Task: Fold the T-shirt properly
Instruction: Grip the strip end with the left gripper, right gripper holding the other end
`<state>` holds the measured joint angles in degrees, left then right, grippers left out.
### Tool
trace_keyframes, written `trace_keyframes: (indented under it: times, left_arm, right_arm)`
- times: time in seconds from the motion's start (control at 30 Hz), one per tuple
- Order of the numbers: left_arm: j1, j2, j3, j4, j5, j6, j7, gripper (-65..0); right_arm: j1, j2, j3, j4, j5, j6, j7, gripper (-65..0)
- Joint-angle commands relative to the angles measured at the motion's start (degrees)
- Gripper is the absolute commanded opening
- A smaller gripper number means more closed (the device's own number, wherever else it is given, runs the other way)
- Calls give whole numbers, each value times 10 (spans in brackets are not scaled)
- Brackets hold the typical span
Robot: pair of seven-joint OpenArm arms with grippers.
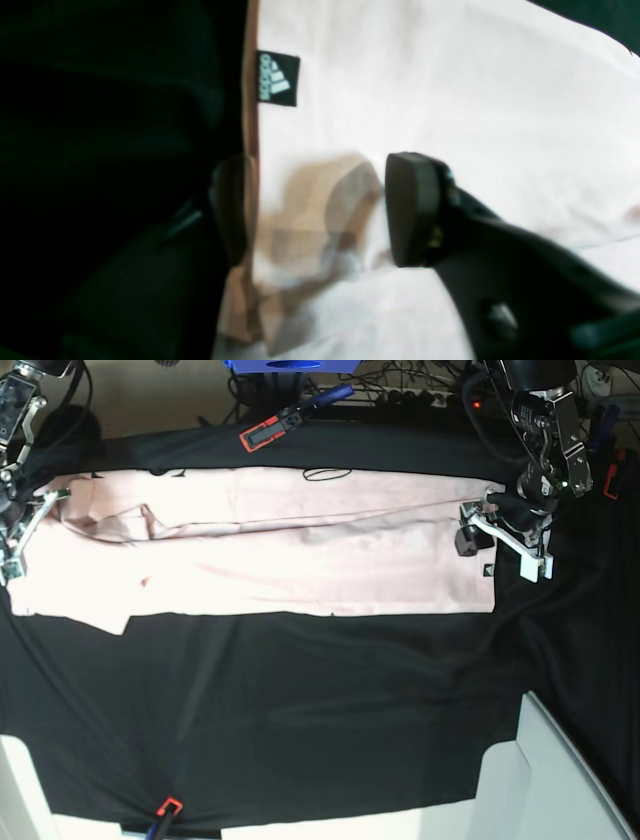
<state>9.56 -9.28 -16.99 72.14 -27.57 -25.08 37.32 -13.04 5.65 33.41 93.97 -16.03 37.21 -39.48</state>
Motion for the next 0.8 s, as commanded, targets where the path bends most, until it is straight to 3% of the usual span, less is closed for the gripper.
trace_keyframes:
  times: [0.0, 0.1, 0.17, 0.33, 0.77]
  left_arm:
    - [-1, -4, 0, -4, 0, -1, 17, -428]
    - [-2, -4, -1, -18, 0, -1, 16, -593]
    - [-6, -4, -1, -20, 0, -1, 16, -643]
    - [-5, -5, -2, 0, -2, -1, 16, -650]
    - [43, -3, 5, 205, -1, 1, 21, -650]
  right_arm:
    - [3, 8, 6, 12, 0, 7, 7, -650]
    - [5, 8, 7, 12, 0, 20, 6, -650]
    - [6, 8, 7, 10, 0, 20, 6, -650]
    - [7, 8, 7, 8, 0, 20, 6, -650]
    - [6, 8, 7, 8, 0, 20, 6, -650]
